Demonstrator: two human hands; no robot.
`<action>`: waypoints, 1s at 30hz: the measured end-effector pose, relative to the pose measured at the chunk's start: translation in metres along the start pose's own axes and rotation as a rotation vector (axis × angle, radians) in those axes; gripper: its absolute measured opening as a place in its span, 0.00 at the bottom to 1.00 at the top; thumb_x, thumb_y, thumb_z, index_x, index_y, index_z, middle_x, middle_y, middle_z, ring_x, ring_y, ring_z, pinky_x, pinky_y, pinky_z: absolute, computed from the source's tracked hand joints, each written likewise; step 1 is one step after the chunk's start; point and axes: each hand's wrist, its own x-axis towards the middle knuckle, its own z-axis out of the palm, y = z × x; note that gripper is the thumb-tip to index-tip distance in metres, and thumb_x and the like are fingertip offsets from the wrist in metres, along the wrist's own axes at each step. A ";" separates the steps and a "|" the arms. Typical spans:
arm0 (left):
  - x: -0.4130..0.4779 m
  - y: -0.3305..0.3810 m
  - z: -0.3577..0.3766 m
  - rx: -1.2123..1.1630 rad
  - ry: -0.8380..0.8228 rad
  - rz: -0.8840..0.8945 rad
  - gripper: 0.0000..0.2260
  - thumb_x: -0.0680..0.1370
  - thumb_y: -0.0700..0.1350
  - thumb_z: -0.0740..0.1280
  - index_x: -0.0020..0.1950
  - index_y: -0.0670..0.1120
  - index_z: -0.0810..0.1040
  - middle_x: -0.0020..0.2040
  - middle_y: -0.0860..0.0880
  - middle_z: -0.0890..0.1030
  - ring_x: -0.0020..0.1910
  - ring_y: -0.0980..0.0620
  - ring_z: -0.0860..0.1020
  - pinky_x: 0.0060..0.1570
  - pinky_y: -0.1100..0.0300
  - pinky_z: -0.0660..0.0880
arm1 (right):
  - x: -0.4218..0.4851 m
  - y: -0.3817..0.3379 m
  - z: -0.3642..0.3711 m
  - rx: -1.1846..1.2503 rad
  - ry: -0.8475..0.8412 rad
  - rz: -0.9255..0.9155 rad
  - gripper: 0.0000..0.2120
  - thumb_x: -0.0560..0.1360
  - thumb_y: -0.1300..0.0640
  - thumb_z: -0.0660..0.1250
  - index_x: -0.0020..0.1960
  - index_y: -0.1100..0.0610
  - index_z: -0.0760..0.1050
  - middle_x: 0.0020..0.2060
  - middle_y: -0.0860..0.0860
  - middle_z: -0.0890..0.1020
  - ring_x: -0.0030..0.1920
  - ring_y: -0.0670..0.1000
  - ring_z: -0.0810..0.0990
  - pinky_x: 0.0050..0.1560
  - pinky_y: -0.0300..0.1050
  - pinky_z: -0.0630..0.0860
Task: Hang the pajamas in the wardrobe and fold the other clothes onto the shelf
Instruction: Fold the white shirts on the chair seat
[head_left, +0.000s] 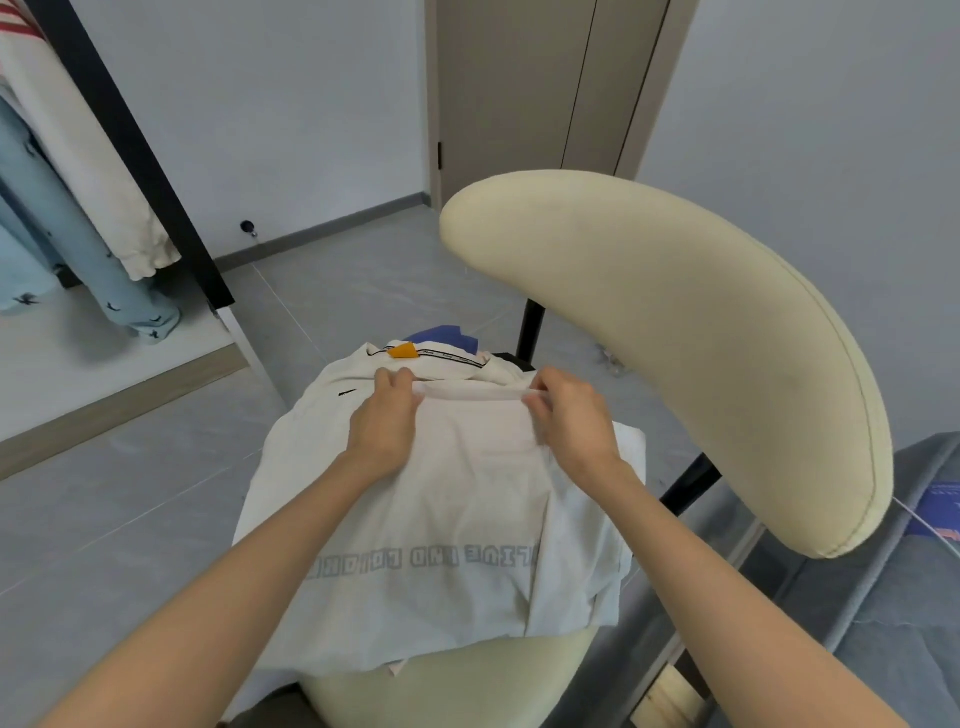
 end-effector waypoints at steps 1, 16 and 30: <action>0.000 0.000 -0.002 -0.025 0.011 -0.014 0.10 0.82 0.44 0.53 0.60 0.41 0.66 0.60 0.41 0.67 0.47 0.39 0.74 0.43 0.50 0.71 | 0.002 -0.001 0.004 0.041 0.003 0.032 0.04 0.78 0.60 0.61 0.45 0.60 0.71 0.45 0.56 0.78 0.44 0.59 0.75 0.42 0.51 0.70; -0.128 0.030 0.024 0.002 0.017 0.411 0.14 0.76 0.51 0.65 0.59 0.47 0.73 0.56 0.49 0.70 0.55 0.48 0.68 0.51 0.58 0.63 | -0.114 0.037 -0.005 0.341 0.051 0.170 0.03 0.78 0.55 0.64 0.45 0.52 0.73 0.40 0.41 0.77 0.39 0.42 0.76 0.38 0.32 0.71; -0.197 0.027 0.054 0.477 -0.079 0.602 0.18 0.49 0.38 0.78 0.35 0.48 0.79 0.35 0.50 0.77 0.32 0.50 0.76 0.30 0.63 0.72 | -0.210 0.046 0.040 0.423 -0.056 0.608 0.18 0.73 0.48 0.71 0.54 0.50 0.65 0.41 0.47 0.76 0.43 0.49 0.77 0.39 0.41 0.73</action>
